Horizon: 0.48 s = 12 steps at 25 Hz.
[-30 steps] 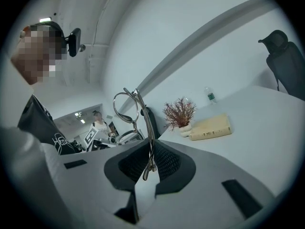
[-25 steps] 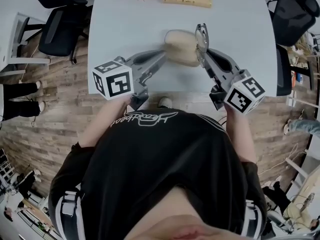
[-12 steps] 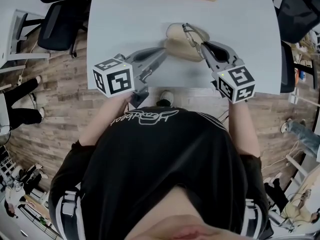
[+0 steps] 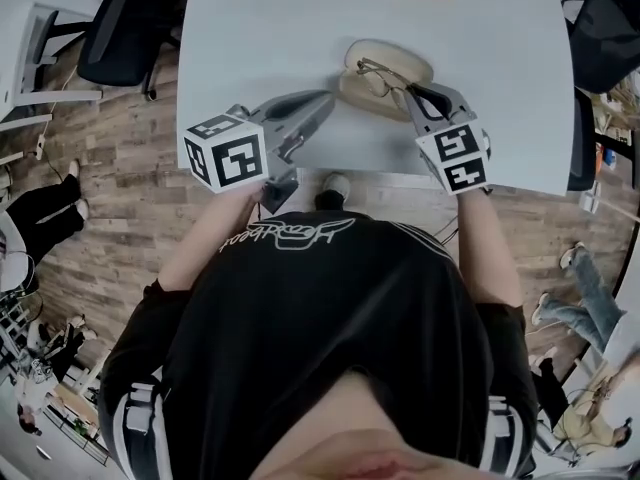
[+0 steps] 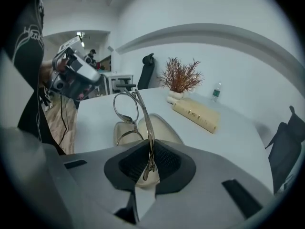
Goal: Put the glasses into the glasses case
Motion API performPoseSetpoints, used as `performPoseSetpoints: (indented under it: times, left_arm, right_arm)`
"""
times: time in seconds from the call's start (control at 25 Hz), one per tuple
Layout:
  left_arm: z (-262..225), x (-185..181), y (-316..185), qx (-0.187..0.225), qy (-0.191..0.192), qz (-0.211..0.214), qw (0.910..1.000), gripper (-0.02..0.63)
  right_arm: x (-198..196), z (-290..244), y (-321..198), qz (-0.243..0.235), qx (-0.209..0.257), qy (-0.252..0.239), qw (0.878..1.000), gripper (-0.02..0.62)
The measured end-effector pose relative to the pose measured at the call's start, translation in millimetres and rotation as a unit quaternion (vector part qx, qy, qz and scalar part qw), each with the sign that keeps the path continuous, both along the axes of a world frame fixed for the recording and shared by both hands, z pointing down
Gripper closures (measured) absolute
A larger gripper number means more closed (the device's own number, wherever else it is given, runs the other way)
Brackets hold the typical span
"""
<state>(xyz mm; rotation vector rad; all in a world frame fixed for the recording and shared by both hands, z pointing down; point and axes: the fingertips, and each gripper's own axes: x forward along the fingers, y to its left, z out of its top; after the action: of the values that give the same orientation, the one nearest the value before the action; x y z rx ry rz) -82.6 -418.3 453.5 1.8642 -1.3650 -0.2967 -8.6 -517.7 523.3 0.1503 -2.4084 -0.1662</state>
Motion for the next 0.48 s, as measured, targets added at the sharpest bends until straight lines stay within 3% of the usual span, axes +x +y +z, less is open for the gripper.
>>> performPoseSetpoints:
  times: [0.48]
  left_arm:
    - [9.2, -7.2, 6.2, -0.009, 0.007, -0.012, 0.9999, 0.600]
  right_arm:
    - [-2.3, 42.1, -1.8, -0.045, 0.083, 0.108, 0.990, 0.566]
